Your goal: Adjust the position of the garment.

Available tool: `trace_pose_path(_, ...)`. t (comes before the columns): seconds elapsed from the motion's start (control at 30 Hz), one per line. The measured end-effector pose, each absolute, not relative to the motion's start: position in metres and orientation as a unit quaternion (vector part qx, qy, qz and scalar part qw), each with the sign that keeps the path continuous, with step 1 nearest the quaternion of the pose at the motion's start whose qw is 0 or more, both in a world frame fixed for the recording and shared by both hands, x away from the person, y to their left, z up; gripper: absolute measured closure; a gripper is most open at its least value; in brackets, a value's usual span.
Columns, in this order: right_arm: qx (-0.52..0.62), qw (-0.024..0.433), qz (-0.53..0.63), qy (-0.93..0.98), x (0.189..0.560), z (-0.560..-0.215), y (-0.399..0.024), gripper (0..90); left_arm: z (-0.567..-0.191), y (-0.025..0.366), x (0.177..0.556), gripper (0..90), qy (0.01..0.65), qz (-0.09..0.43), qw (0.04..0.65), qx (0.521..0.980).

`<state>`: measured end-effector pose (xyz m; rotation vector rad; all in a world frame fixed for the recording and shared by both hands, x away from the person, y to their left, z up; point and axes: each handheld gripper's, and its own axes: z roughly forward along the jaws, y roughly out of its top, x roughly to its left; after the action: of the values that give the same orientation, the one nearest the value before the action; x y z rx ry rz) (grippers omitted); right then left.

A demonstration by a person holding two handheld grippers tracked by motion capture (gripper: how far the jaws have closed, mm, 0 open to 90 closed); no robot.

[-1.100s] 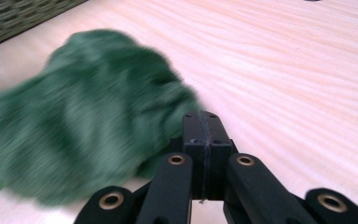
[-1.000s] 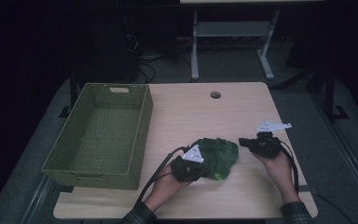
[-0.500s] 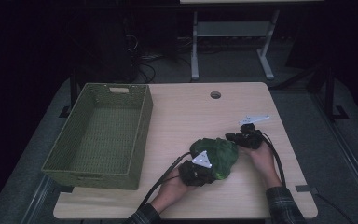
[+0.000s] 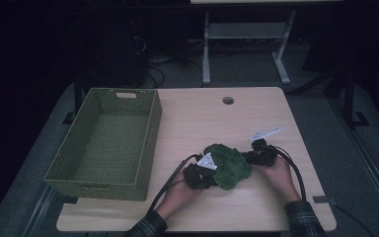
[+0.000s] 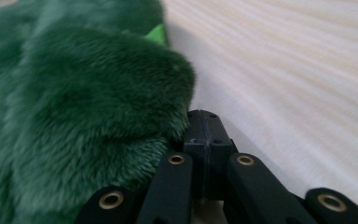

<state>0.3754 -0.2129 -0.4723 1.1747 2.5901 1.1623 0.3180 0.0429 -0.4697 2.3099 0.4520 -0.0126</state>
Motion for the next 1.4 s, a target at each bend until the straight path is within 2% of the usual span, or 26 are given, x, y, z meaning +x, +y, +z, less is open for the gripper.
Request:
trace_pose_path(0.37, 0.363, 0.031, 0.38, 0.85, 0.343, -0.468, -0.214, 90.0, -0.47, 0.062, 0.331, 89.6, 0.191, 0.02, 0.386, 0.902)
trace_pose_path(0.57, 0.345, 0.022, 0.377, 0.859, 0.312, -0.469, -0.213, 89.9, -0.469, 0.066, 0.335, 89.6, 0.197, 0.022, 0.393, 0.898)
trace_pose_path(0.77, 0.34, 0.034, 0.38, 0.859, 0.293, -0.468, -0.215, 88.9, -0.469, 0.065, 0.335, 89.3, 0.196, 0.023, 0.391, 0.899)
trace_pose_path(0.97, 0.377, 0.062, 0.396, 0.835, 0.288, -0.466, -0.236, 66.8, -0.461, 0.076, 0.332, 80.0, 0.203, 0.032, 0.38, 0.902)
trace_pose_path(1.07, 0.394, 0.099, 0.402, 0.821, 0.287, -0.467, -0.252, 51.4, -0.454, 0.083, 0.328, 74.5, 0.208, 0.039, 0.38, 0.9)
trace_pose_path(1.2, 0.416, 0.133, 0.386, 0.813, 0.286, -0.468, -0.264, 31.2, -0.445, 0.094, 0.319, 60.5, 0.209, 0.043, 0.373, 0.903)
trace_pose_path(1.33, 0.436, 0.134, 0.371, 0.809, 0.288, -0.475, -0.271, 17.1, -0.436, 0.098, 0.314, 45.6, 0.202, 0.037, 0.376, 0.903)
trace_pose_path(1.4, 0.442, 0.138, 0.36, 0.81, 0.29, -0.478, -0.272, 13.0, -0.428, 0.095, 0.314, 38.7, 0.19, 0.041, 0.382, 0.904)
